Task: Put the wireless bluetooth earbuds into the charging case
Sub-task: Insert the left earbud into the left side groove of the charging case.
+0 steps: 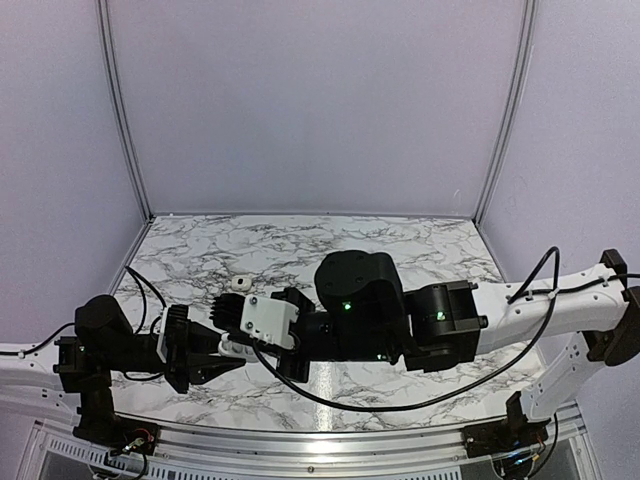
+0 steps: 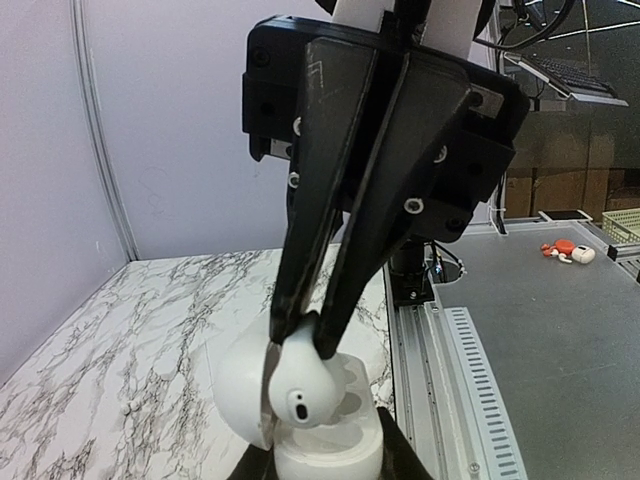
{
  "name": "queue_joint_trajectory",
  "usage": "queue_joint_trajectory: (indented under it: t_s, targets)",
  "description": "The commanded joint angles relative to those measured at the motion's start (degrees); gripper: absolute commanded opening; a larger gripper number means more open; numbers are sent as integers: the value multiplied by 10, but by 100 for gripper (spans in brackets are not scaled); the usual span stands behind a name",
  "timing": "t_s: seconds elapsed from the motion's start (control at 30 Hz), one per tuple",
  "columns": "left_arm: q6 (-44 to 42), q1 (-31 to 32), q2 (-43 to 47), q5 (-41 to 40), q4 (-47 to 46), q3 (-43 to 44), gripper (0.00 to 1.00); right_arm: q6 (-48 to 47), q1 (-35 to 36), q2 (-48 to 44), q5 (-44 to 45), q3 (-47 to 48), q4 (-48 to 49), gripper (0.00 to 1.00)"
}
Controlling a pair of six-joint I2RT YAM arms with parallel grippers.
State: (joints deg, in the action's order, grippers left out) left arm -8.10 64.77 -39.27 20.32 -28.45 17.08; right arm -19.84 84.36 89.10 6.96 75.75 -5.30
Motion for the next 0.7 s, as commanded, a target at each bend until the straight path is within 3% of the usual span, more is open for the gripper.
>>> queue_joint_trajectory:
  t_s: [0.0, 0.23, 0.67]
  targets:
    - [1, -1, 15, -5, -26, 8, 0, -16, 5, -5, 23, 9, -22, 0]
    - [-1, -1, 17, -10, -25, 7, 0, -17, 10, -1, 10, 10, -33, 0]
    - [5, -2, 14, -17, -26, 8, 0, -63, 49, 56, 110, 66, -93, 0]
